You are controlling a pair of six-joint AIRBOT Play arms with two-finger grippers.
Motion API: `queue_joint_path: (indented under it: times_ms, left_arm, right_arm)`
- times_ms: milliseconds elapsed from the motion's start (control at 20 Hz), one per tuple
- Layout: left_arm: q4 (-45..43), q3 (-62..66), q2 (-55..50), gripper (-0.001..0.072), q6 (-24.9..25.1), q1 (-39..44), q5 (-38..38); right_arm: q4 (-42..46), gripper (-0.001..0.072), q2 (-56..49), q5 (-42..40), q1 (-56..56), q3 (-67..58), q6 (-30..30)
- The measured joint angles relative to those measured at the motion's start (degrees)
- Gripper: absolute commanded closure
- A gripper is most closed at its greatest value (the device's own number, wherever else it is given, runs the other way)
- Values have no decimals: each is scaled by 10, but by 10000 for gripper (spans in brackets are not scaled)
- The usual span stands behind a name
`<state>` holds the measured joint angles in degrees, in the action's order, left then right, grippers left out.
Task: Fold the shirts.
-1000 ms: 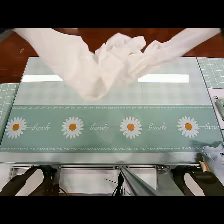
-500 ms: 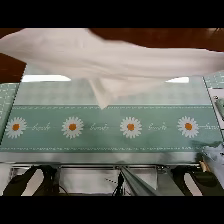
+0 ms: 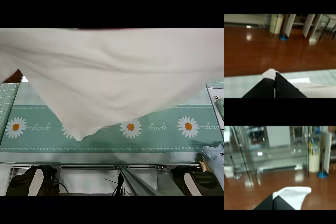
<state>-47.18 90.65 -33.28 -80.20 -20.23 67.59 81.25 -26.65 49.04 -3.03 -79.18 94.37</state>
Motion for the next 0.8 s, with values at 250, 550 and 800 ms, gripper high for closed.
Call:
queue_joint_path:
  times_ms: [250,550,800]
  left_arm:
    - [36,2,29,685,14,0,-89]
    - [48,2,35,685,27,0,-89]
    - [44,-45,-1,684,28,0,-22]
  right_arm:
    - [-13,688,1,-30,0,-54,-1]
    - [1,688,-19,-32,0,-77,-2]
    - [-17,688,-137,-58,0,-80,-19]
